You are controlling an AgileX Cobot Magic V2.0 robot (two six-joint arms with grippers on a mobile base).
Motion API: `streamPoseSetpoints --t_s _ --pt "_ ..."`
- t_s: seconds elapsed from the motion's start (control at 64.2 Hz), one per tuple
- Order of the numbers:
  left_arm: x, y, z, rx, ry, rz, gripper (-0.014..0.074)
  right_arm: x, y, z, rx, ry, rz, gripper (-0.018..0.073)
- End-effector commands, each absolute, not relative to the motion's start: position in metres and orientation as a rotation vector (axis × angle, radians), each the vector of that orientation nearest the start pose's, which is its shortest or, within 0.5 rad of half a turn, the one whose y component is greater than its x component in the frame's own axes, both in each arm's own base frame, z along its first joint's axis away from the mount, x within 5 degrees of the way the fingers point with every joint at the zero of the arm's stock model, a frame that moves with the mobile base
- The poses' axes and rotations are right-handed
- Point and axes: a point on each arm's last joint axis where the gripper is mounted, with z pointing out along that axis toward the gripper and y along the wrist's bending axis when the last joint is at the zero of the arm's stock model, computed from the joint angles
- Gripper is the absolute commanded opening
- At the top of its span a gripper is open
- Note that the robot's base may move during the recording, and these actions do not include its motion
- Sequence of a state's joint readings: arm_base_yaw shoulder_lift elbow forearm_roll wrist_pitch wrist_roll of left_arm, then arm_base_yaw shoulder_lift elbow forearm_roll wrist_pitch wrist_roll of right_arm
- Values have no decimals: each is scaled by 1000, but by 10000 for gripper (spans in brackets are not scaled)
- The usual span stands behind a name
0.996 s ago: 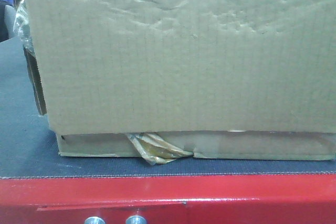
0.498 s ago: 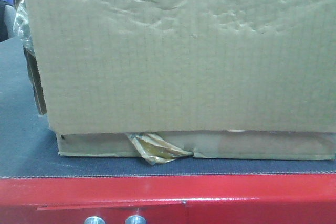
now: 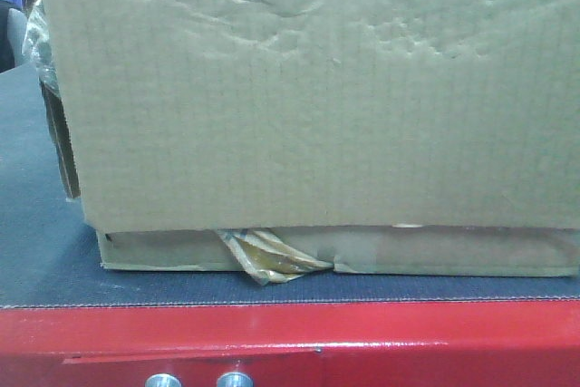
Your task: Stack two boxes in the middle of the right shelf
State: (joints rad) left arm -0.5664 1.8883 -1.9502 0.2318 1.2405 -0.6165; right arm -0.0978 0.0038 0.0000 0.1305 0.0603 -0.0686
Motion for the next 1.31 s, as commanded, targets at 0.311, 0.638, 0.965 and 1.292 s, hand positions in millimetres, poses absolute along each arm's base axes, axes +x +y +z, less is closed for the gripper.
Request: streamPoseSetpoints --t_s 0.311,0.638,0.965,1.292 --pt "361 -211 351 -45 2631 -134 156 56 -5 209 115 1523 -27 -162" --pt "358 -211 388 -26 2523 -209 296 56 -5 209 115 1523 -27 -162" --pt "327 -179 469 71 2261 -165 296 56 -5 209 115 1523 -27 -162" --pt "314 -132 477 -23 2267 -111 299 56 -5 209 115 1523 -27 -162"
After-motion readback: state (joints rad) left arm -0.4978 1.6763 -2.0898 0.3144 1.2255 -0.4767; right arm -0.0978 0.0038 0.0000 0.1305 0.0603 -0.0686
